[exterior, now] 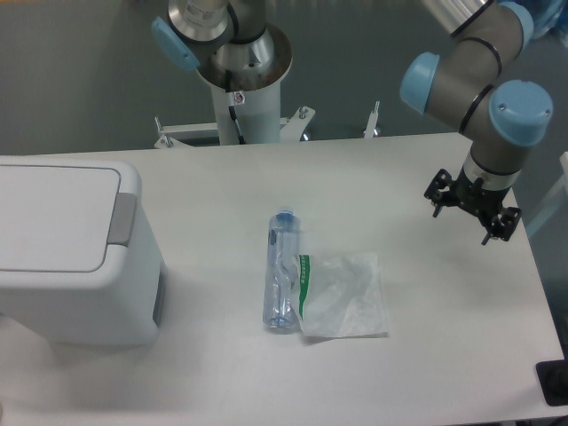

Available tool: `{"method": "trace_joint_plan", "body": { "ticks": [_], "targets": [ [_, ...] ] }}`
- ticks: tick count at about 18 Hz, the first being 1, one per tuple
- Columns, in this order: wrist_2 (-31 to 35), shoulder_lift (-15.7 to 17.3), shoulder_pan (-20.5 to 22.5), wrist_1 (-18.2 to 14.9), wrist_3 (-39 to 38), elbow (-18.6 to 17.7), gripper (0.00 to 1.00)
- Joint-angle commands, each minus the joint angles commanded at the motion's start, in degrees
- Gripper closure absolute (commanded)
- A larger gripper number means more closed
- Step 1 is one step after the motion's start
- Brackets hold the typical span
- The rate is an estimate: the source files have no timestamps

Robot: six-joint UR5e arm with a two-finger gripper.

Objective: Open the trash can
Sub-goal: 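Move the gripper from its start pose toward the table center, then swing the gripper over to the white trash can lid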

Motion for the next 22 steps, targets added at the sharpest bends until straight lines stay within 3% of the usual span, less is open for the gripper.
{"method": "trace_joint_plan", "body": {
  "ticks": [7, 11, 22],
  "targets": [
    [-1.2, 1.4, -1.9, 0.0, 0.0, -1.0, 0.0],
    [-0.8, 1.8, -2.5, -0.3, -7.9, -1.0, 0.0],
    [-3.3, 4.7, -9.1, -0.5, -27.6, -2.0, 0.0]
  ]
}}
